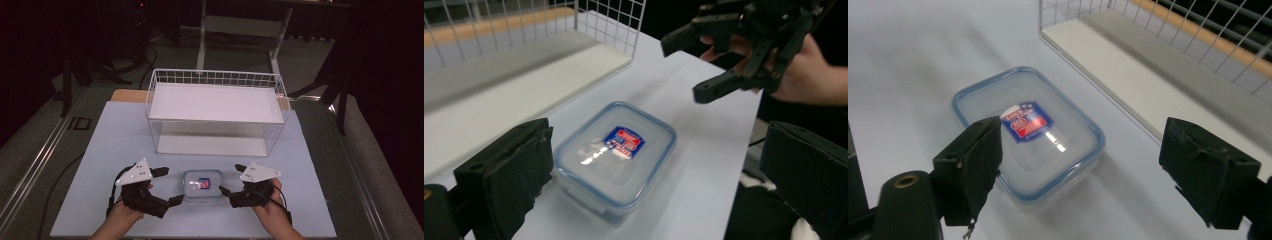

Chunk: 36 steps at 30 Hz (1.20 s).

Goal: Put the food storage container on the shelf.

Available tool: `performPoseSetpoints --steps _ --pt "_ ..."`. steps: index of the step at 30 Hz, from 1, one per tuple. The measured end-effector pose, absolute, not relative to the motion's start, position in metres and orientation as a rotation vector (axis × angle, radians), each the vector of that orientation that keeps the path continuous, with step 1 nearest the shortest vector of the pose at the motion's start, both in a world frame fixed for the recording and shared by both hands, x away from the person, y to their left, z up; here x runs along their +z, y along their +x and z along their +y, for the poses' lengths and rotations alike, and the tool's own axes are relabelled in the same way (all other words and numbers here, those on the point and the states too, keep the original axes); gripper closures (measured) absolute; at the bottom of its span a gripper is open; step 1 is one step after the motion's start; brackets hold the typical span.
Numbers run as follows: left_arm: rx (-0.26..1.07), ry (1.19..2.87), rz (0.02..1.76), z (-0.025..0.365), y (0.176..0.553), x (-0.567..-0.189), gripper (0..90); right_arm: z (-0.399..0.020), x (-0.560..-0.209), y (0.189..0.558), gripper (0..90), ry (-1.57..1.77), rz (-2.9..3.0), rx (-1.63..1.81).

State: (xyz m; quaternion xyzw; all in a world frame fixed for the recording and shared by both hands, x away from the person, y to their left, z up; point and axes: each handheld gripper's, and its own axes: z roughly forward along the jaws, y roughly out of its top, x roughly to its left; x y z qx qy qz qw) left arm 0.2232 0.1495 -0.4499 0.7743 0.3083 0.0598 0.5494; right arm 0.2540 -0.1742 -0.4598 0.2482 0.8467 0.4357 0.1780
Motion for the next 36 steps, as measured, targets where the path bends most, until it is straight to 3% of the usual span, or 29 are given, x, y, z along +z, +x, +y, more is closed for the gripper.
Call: performPoseSetpoints --steps 11,14,23,31,33,35,36 --pt "0.006 1.834 0.927 0.145 0.25 -0.471 1.9 -0.173 -0.471 0.278 11.3 1.046 2.444 1.329" --pt "0.027 1.908 0.995 0.138 0.255 -0.486 1.9 -0.178 -0.482 0.287 15.8 1.191 2.506 1.373" --pt "-0.222 1.808 1.17 0.139 0.274 -0.516 3.0 -0.18 -0.505 0.301 23.9 1.5 2.563 1.428" --pt "-0.321 1.755 1.254 0.139 0.277 -0.532 15.7 -0.181 -0.523 0.309 33.3 1.704 2.601 1.452" --pt "-0.325 1.727 1.27 0.14 0.278 -0.534 24.8 -0.183 -0.526 0.311 39.3 1.757 2.617 1.483" --pt "-0.325 1.727 1.27 0.14 0.278 -0.534 25.9 -0.183 -0.528 0.311 39.3 1.771 2.628 1.501" --pt "-0.343 1.7 1.28 0.142 0.278 -0.535 31.7 -0.184 -0.53 0.312 41.7 1.813 2.63 1.527"
